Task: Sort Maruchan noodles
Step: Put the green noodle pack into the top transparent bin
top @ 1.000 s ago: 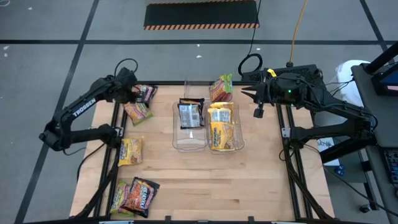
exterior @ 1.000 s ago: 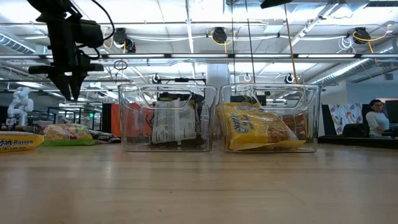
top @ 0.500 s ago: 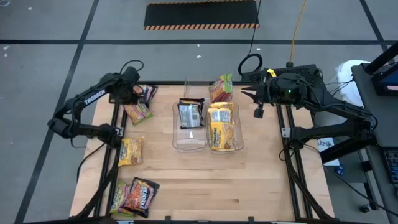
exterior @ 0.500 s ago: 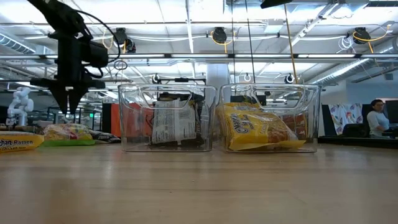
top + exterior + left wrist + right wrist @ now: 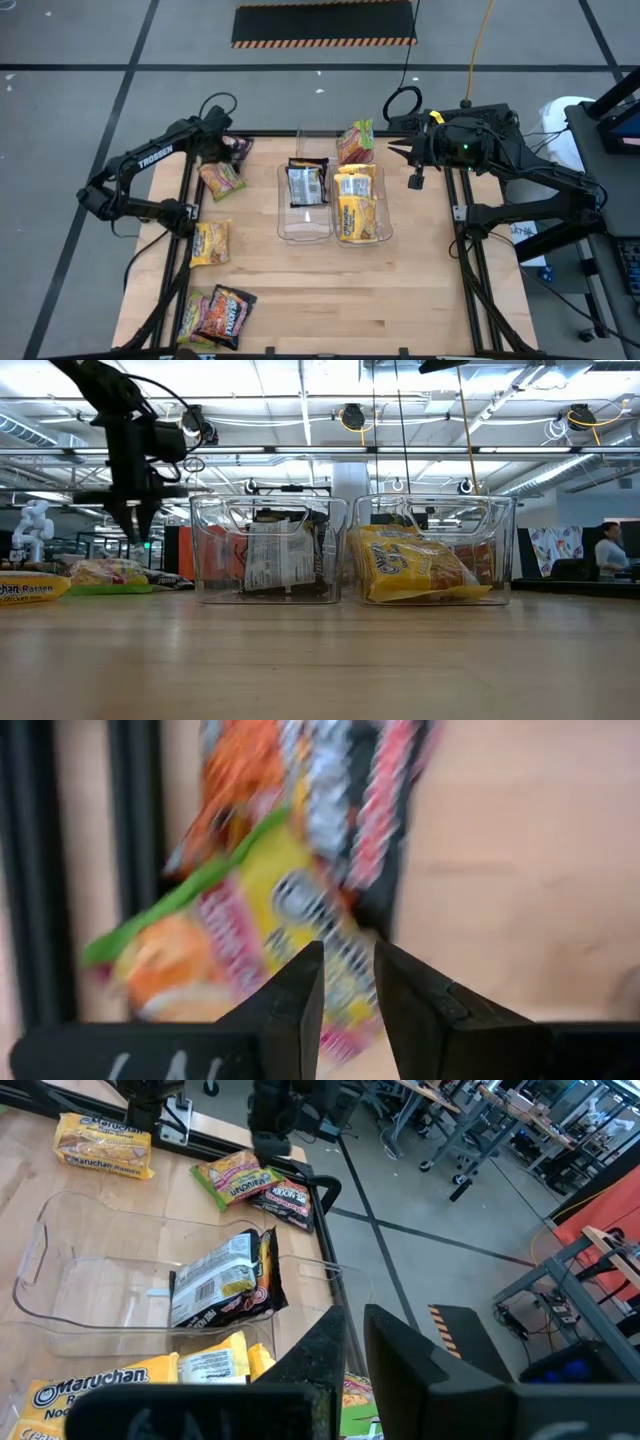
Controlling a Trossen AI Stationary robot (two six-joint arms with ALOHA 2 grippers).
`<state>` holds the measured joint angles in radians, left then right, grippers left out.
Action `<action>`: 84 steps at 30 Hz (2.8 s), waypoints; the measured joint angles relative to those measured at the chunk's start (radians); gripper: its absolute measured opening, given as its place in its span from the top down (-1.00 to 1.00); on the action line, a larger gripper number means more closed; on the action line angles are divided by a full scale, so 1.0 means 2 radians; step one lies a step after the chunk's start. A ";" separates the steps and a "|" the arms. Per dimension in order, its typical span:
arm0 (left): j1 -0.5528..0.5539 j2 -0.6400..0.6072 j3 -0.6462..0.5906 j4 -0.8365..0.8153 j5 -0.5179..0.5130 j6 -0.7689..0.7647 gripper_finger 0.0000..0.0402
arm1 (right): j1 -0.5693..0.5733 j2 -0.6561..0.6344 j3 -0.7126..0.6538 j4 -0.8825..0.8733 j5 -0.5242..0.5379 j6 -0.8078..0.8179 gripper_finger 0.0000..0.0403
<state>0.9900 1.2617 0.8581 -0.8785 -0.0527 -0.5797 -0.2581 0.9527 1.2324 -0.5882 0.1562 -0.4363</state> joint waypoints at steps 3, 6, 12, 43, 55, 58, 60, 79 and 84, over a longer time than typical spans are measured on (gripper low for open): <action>-0.002 0.005 0.000 0.041 0.000 -0.016 0.52 | 0.000 0.000 0.000 0.000 0.000 -0.001 0.82; 0.004 0.013 0.000 0.050 -0.008 -0.026 0.52 | 0.000 0.000 0.000 0.000 0.000 -0.001 0.82; 0.008 0.020 0.000 0.033 -0.013 -0.017 0.52 | 0.000 0.000 0.000 0.000 0.000 -0.002 0.82; -0.040 -0.003 0.037 -0.033 -0.033 -0.049 0.52 | 0.000 0.000 0.000 0.000 0.000 -0.029 0.82; -0.065 -0.198 0.025 -0.044 -0.120 -0.061 0.52 | 0.000 0.000 0.000 0.000 0.000 -0.028 0.82; -0.054 -0.257 0.005 -0.069 -0.119 -0.066 0.52 | 0.000 0.000 0.000 0.000 0.000 -0.027 0.82; -0.053 -0.297 -0.003 -0.089 -0.114 -0.070 0.52 | 0.000 0.000 0.000 0.000 0.000 -0.021 0.82; -0.055 -0.296 -0.010 -0.240 -0.057 -0.016 0.52 | 0.000 0.000 0.000 0.000 0.000 -0.009 0.82; -0.041 -0.227 -0.010 -0.241 -0.054 -0.057 0.52 | 0.000 0.000 0.000 0.000 0.000 -0.010 0.82</action>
<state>0.9072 0.8086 0.8389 -1.3613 -0.1609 -0.6941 -0.2581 0.9531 1.2327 -0.5874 0.1564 -0.4564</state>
